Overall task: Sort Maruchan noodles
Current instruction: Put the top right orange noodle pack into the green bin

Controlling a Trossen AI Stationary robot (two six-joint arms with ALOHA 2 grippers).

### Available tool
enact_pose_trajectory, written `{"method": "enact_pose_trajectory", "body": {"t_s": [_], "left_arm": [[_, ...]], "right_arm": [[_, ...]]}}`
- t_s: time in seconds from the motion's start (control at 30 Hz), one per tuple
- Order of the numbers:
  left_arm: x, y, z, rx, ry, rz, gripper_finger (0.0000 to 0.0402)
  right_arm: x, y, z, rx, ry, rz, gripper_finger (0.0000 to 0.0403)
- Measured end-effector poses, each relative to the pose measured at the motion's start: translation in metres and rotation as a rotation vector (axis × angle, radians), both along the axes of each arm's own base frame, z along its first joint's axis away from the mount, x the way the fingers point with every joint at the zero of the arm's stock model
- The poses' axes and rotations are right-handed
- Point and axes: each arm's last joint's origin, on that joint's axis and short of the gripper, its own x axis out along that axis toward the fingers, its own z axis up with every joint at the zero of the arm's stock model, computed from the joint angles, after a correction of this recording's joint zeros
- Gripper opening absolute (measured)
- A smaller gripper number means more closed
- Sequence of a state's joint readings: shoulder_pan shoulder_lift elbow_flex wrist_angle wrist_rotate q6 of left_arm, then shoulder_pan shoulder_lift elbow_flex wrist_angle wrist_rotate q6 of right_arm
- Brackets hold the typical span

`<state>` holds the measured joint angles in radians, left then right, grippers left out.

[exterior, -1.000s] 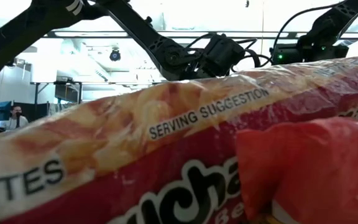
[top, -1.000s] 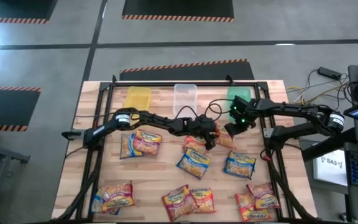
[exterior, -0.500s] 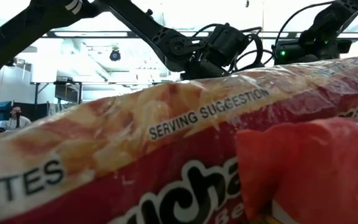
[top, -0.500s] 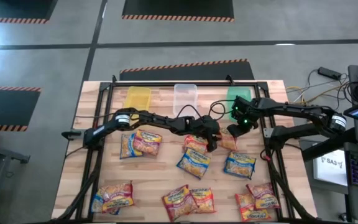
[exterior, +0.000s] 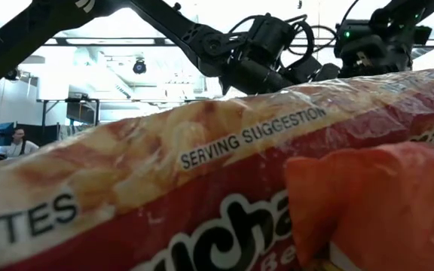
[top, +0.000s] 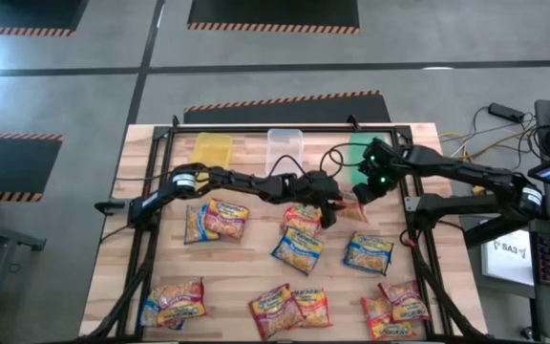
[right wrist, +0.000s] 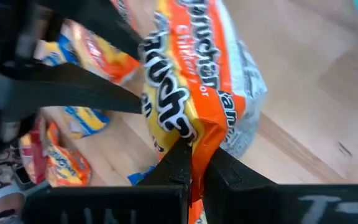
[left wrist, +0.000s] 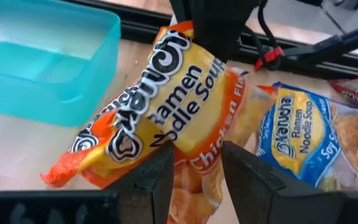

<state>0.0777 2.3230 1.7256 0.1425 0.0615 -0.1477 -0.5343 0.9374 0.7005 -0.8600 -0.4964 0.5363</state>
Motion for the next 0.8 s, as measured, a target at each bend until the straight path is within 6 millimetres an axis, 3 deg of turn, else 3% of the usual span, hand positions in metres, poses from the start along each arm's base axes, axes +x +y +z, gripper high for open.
{"method": "enact_pose_trajectory", "body": {"t_s": [0.17, 0.6, 0.8], "left_arm": [[0.0, 0.01, 0.01, 0.006, -0.053, 0.021, 0.0118], [0.003, 0.046, 0.059, 0.099, -0.199, 0.087, 0.0118], [0.001, 0.068, 0.064, 0.148, -0.205, 0.14, 0.0118]], "right_arm": [[0.001, -0.002, 0.018, -0.066, -0.026, -0.002, 0.0008], [-0.002, -0.011, 0.065, -0.385, 0.128, -0.044, 0.0008], [0.001, -0.018, 0.087, -0.55, 0.212, -0.054, 0.0008]]}}
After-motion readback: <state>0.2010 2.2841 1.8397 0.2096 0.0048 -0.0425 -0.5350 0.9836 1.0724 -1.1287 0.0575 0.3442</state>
